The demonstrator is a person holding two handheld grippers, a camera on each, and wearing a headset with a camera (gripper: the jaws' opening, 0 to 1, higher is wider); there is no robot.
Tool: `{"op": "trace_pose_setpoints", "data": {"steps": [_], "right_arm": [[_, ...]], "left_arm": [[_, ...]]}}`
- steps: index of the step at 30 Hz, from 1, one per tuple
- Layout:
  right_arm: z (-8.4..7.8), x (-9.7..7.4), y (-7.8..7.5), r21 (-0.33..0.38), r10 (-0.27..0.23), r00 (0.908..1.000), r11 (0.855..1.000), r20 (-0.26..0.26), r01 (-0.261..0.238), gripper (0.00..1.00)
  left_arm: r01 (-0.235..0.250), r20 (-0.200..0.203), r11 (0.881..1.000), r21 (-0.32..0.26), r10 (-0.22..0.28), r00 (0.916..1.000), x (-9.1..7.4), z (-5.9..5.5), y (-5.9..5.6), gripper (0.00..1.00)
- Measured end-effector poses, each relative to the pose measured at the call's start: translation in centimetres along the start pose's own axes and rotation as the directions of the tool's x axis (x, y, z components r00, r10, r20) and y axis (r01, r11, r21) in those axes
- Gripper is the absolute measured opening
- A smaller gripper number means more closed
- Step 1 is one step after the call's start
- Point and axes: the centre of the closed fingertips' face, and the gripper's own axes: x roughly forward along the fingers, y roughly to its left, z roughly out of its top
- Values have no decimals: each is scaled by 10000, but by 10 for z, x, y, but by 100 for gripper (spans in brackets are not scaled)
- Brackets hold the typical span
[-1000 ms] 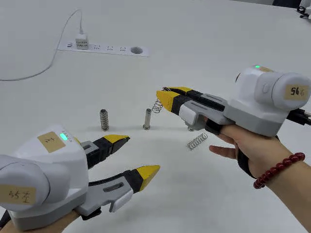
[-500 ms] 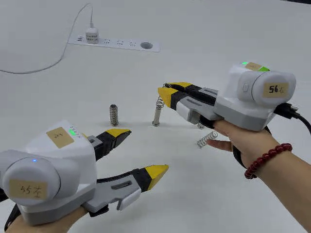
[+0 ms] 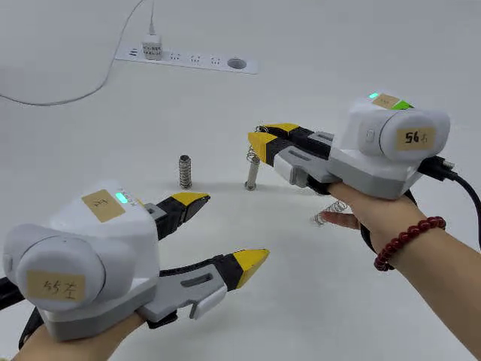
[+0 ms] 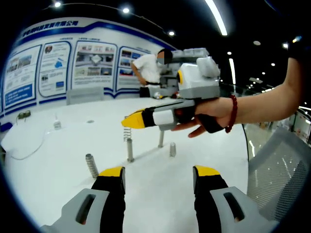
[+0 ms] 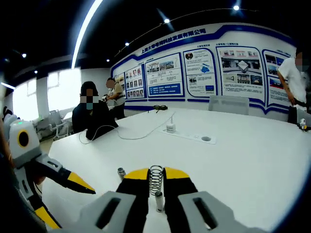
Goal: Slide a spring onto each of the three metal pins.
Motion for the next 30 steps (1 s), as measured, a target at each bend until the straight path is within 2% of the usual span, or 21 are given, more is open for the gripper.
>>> {"op": "trace_pose_setpoints", "data": {"steps": [17, 30], "right_arm": [[-2, -2, -1, -489, -82, 9997, 9988, -217, 71, 11], [-16, 3, -2, -741, -125, 9982, 9972, -593, 81, 12]], "left_arm": [[39, 39, 10000, -27, -39, 10000, 1, 1, 0, 56], [41, 16, 10000, -13, -41, 10000, 1, 1, 0, 56]]}}
